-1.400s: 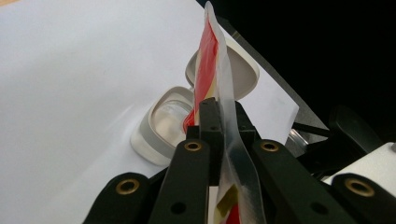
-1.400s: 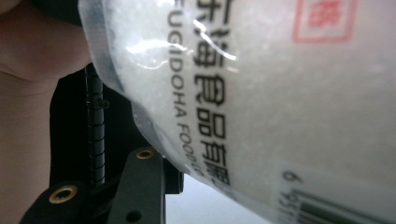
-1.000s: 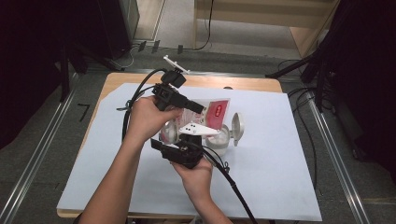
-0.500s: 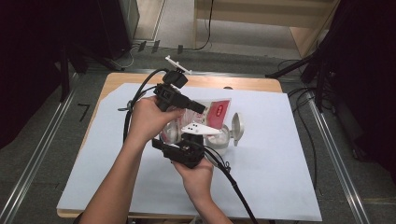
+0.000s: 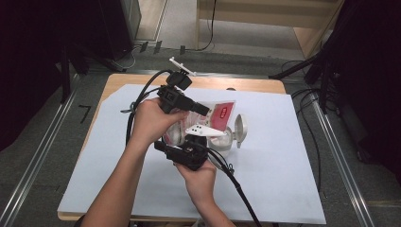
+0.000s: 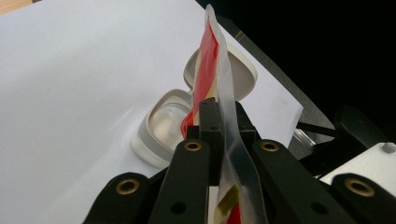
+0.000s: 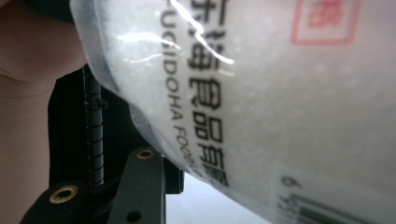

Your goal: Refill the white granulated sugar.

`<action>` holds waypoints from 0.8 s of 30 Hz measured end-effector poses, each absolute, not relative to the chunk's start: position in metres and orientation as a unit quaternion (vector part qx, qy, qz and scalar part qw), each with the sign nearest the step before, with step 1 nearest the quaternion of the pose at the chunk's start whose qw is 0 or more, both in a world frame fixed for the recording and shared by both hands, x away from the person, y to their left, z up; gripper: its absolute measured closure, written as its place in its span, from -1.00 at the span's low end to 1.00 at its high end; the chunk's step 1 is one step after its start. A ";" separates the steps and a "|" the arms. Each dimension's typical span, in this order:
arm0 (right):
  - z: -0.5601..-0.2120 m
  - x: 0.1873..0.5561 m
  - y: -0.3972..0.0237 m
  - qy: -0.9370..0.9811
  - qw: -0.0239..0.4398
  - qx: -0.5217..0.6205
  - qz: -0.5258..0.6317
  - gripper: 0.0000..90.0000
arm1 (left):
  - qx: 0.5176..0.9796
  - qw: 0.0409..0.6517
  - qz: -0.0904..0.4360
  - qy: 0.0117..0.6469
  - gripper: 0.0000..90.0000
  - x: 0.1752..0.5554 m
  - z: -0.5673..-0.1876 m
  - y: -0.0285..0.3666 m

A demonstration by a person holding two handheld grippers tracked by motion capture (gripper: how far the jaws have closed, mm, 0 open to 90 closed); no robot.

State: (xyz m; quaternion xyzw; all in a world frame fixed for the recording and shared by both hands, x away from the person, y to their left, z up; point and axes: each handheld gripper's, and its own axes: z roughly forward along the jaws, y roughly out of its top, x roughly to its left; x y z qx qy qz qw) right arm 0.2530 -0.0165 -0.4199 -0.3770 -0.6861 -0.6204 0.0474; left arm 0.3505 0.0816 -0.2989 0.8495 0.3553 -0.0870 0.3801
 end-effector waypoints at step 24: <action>-0.419 0.253 -0.016 -0.686 0.051 -0.375 -0.622 0.40 | 0.850 0.381 -0.075 0.355 0.96 0.348 -0.296 0.080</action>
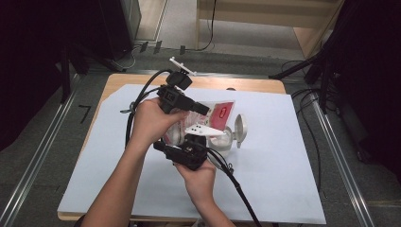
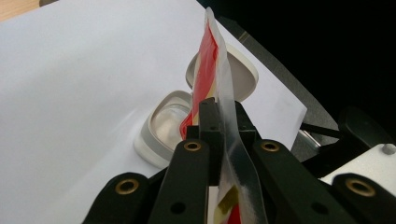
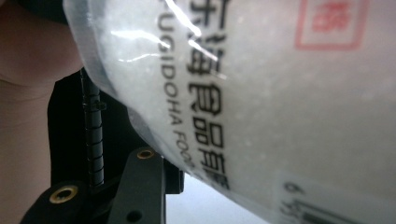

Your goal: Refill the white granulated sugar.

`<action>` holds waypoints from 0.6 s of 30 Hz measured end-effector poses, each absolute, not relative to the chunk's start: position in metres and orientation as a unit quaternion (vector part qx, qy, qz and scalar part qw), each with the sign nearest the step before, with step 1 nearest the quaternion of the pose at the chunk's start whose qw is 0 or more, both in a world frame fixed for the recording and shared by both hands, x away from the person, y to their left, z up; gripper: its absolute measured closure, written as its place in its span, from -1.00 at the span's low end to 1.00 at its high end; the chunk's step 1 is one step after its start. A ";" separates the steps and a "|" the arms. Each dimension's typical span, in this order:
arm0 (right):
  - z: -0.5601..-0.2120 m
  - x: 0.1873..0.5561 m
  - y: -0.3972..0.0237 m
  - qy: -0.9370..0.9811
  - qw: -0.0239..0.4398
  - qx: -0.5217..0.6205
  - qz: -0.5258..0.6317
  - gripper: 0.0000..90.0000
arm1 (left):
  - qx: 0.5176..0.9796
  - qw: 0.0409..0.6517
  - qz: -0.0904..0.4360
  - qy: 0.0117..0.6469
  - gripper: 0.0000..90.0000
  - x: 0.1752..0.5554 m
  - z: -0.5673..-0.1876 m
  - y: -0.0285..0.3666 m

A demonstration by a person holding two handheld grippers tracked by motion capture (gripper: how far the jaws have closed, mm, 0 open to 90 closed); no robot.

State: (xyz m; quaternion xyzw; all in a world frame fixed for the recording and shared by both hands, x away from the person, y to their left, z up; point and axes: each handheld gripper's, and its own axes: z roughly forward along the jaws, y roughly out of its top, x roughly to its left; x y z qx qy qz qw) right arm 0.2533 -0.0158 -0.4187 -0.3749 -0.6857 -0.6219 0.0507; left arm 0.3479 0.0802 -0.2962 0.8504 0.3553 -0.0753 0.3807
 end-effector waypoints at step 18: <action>-0.419 0.254 -0.018 -0.677 0.064 -0.375 -0.631 0.40 | 0.844 0.395 -0.080 0.353 0.87 0.346 -0.293 0.084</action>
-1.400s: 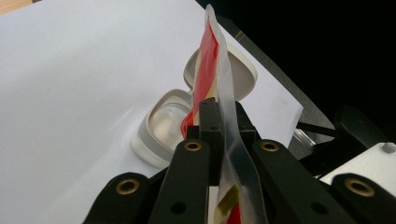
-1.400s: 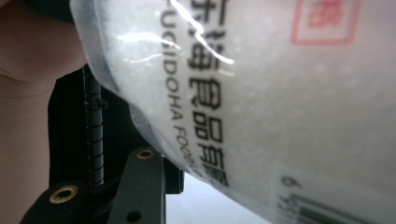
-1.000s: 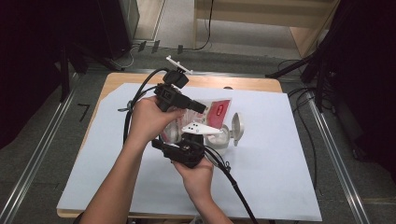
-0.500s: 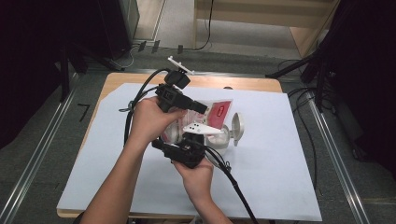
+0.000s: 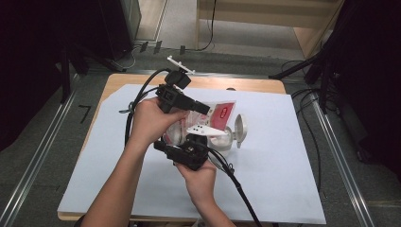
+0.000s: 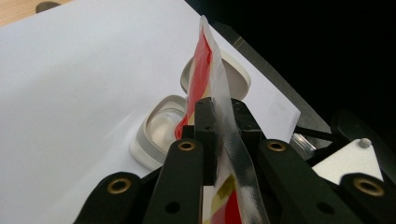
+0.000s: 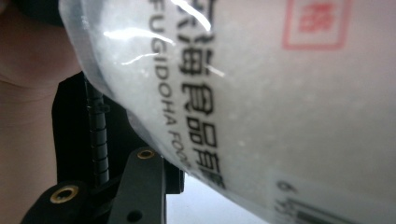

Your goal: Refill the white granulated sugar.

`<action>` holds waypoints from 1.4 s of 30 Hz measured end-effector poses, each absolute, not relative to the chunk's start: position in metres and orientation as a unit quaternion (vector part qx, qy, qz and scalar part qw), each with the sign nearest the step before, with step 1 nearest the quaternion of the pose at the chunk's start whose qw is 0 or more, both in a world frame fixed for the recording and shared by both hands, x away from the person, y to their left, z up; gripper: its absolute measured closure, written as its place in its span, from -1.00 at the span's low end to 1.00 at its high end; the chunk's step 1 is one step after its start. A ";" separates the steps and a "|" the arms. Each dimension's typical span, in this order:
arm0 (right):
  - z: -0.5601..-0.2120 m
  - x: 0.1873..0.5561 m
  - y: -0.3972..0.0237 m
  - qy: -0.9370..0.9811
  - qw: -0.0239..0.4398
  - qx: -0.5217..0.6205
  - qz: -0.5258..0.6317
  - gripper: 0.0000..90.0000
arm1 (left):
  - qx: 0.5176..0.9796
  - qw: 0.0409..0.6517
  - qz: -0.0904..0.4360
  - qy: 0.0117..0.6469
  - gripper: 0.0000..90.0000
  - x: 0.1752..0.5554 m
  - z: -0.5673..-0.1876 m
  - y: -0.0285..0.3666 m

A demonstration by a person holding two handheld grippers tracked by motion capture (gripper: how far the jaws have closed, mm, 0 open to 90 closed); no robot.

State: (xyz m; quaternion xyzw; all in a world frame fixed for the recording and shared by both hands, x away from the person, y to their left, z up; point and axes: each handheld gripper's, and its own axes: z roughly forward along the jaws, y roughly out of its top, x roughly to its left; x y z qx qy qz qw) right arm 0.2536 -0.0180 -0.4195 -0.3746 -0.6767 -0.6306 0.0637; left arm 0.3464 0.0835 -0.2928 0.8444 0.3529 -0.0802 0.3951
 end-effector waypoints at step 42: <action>-0.415 0.249 -0.018 -0.676 0.049 -0.378 -0.630 0.41 | 0.848 0.396 -0.065 0.345 0.95 0.342 -0.289 0.080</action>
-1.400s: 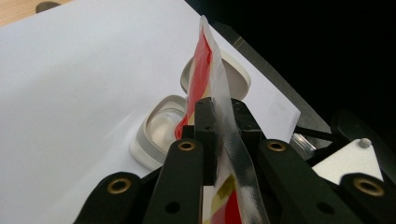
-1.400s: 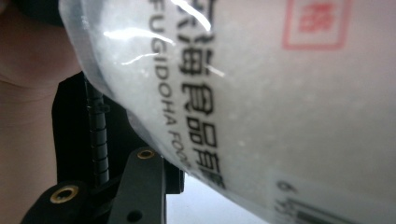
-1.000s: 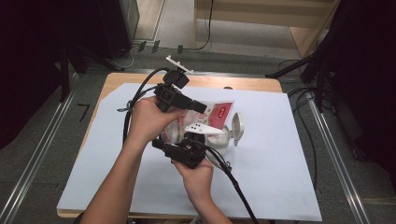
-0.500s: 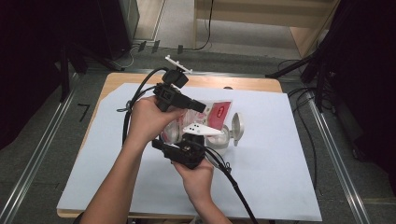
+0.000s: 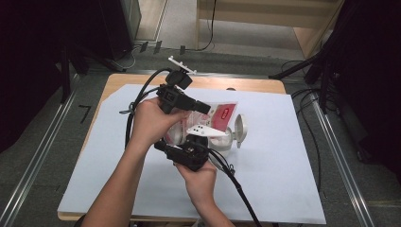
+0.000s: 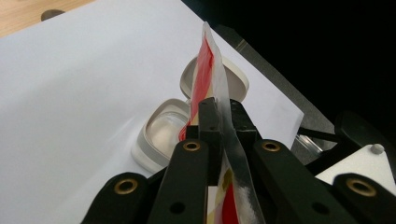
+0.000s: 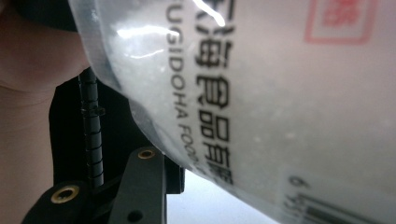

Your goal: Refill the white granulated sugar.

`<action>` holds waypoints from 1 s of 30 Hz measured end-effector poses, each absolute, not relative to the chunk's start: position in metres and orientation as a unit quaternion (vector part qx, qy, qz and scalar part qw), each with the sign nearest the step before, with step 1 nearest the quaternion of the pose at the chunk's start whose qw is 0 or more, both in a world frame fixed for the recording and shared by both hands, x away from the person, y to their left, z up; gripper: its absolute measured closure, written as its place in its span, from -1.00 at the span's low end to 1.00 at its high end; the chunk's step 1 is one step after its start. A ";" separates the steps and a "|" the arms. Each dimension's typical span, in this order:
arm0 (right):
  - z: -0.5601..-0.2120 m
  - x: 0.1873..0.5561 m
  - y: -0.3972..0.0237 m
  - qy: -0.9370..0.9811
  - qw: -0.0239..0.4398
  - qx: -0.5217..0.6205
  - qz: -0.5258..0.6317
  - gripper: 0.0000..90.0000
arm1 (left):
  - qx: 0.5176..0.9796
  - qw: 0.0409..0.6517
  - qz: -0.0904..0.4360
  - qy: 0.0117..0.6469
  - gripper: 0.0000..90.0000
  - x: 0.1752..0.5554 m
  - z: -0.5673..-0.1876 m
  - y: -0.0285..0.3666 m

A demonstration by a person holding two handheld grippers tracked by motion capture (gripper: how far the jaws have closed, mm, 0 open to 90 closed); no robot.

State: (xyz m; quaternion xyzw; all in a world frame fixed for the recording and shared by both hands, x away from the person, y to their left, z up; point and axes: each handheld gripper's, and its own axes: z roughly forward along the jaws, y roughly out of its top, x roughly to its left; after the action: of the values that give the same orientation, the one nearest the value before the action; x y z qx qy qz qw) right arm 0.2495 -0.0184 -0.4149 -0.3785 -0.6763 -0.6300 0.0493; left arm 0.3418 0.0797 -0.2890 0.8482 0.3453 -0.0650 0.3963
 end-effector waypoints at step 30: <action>-0.418 0.254 -0.025 -0.657 0.075 -0.388 -0.642 0.41 | 0.842 0.414 -0.062 0.341 0.82 0.340 -0.288 0.072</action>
State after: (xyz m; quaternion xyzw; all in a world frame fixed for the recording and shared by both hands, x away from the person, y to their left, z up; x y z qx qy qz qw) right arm 0.2541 -0.0248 -0.4178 -0.3878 -0.6575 -0.6416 0.0754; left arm 0.3404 0.0723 -0.2885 0.8418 0.3413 -0.0616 0.4135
